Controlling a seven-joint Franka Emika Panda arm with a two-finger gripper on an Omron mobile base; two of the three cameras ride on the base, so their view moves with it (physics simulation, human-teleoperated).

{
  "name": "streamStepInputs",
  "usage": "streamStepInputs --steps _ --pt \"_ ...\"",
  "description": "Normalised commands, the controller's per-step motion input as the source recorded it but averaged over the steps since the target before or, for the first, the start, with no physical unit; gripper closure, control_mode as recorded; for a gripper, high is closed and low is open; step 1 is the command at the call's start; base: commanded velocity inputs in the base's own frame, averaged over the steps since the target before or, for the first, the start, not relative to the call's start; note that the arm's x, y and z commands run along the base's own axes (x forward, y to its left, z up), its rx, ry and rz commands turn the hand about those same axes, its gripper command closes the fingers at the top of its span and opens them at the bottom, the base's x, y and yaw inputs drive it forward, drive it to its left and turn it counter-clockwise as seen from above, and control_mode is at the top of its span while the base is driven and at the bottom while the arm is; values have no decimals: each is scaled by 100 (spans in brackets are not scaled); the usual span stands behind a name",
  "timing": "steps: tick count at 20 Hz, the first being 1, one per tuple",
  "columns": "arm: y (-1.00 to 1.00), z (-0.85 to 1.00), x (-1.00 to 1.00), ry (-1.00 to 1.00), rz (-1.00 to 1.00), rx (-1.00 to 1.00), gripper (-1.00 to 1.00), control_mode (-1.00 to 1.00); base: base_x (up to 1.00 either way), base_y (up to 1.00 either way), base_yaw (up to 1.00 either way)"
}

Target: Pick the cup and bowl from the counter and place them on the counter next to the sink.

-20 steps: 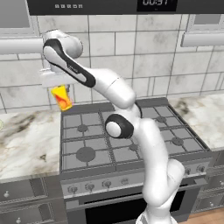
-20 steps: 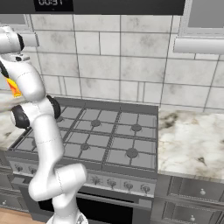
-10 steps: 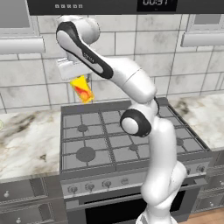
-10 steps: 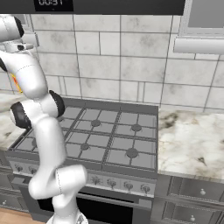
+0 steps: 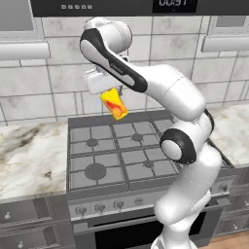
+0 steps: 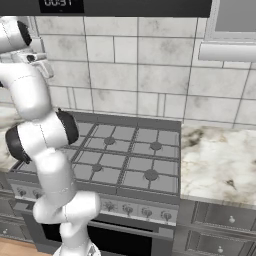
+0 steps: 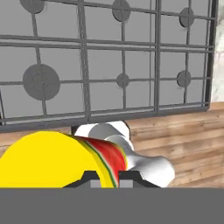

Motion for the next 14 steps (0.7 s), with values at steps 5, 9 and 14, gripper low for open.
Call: streamStepInputs --steps 5,9,14 --pt "-100 0 -51 -18 4 18 100 -100 0 0 0" --pt "-98 -5 -20 -9 7 18 100 -100 0 0 0" --pt "-63 -1 -1 -4 15 15 100 -100 0 0 0"
